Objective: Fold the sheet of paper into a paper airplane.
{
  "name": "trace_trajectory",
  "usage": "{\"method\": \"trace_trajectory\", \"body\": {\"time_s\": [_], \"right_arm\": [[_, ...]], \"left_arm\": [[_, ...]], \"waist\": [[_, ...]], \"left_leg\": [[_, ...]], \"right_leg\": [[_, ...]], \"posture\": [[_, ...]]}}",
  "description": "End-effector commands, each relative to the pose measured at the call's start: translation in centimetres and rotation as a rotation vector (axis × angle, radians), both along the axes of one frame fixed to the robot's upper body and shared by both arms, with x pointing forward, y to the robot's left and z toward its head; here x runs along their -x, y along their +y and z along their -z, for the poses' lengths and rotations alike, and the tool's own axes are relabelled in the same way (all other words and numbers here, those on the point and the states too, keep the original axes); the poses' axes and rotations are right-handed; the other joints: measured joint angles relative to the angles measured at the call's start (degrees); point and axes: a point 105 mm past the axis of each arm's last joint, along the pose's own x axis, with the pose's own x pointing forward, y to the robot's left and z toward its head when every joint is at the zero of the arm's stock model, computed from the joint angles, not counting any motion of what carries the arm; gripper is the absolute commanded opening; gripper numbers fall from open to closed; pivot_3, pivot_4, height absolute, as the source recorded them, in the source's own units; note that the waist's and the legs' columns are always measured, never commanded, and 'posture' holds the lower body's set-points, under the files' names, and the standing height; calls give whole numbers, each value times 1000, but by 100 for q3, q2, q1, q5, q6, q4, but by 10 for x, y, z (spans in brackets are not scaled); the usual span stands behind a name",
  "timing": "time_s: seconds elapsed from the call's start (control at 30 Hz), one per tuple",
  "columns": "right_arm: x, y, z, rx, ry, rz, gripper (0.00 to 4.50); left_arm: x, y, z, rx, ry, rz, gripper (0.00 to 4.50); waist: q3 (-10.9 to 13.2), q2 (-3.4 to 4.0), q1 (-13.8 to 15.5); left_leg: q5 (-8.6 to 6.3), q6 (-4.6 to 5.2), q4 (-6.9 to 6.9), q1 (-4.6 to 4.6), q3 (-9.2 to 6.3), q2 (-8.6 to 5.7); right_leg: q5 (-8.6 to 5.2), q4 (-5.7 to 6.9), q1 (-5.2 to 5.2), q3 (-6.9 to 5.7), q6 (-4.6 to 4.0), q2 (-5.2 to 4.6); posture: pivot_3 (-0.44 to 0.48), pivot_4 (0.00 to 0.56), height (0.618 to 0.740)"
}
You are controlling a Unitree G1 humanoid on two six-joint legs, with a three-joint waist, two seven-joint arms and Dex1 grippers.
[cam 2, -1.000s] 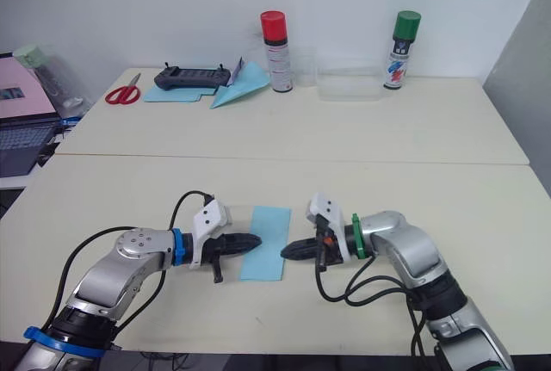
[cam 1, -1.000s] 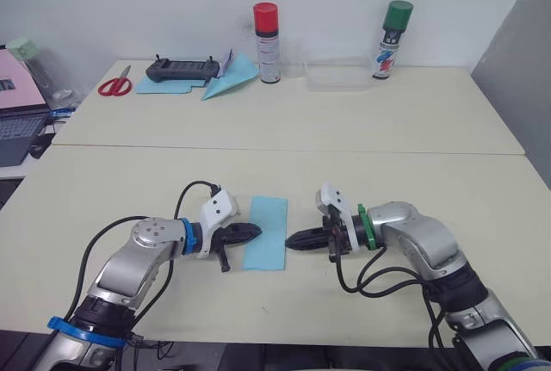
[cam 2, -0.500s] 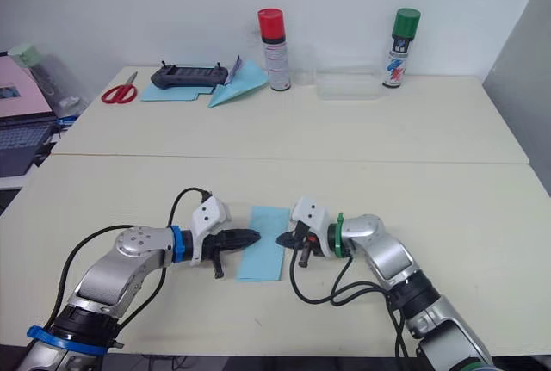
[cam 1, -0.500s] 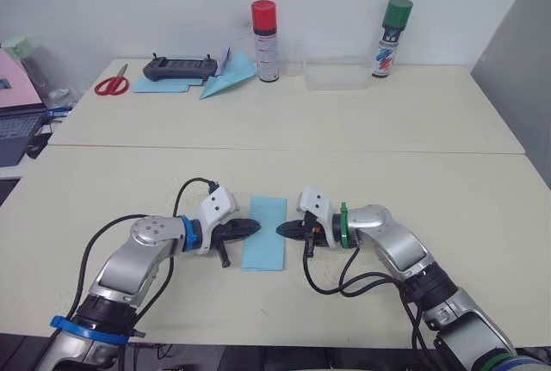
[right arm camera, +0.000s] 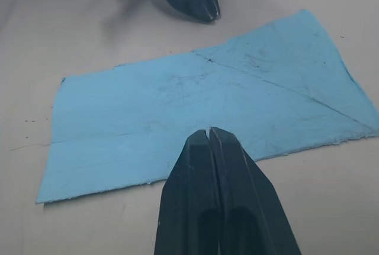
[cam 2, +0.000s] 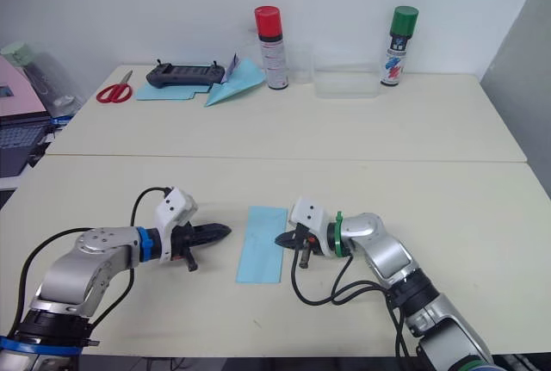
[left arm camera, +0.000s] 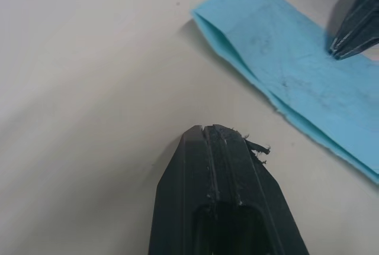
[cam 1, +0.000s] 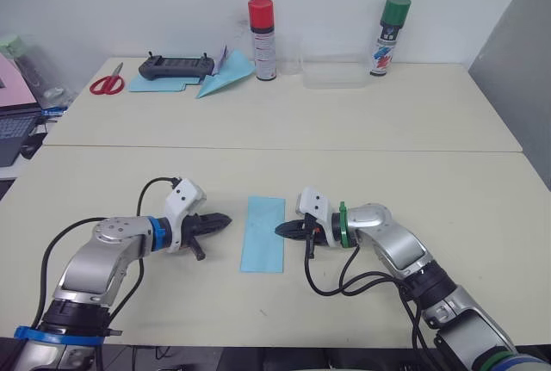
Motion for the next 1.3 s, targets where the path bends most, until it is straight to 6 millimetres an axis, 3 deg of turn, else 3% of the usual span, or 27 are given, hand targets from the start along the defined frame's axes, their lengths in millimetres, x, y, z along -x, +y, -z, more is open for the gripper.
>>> {"method": "trace_trajectory", "body": {"time_s": [0.03, 0.3, 0.73, 0.9, 1.3], "right_arm": [[-2, -14, 20, 79, 44, 49, 36], [-2, -15, 20, 81, 43, 50, 36], [1, -23, 23, 101, 53, 62, 36], [0, -23, 24, 103, 55, 66, 36], [0, -21, 25, 98, 58, 68, 36]], "left_arm": [[2, -12, -6, 28, -13, 33, 0], [-3, -17, 8, -19, 2, 61, 0], [-4, -21, 4, -6, -6, 87, 0], [-8, -18, -8, -4, -32, 80, 0], [2, -24, -14, 38, -13, 109, 0]], "waist": [[2, -3, -1], [1, -3, 9], [1, -3, 76], [2, -4, 78], [2, -4, 78]], "left_leg": [[0, 0, 0, -1, 0, 0], [0, 0, 2, 2, -1, -1], [0, 0, 7, 0, -1, -2], [0, 0, 8, -1, -1, -2], [0, 0, 8, -1, -1, -2]], "right_leg": [[0, 0, -1, 0, 0, 0], [1, 1, 3, 0, 1, 1], [1, 0, 5, -1, 2, 0], [2, 0, 5, -2, 2, 0], [2, 2, 5, -2, 2, 0]], "posture": [[0, 150, 740], [0, 150, 740], [0, 150, 740], [0, 150, 740], [0, 150, 740]]}}
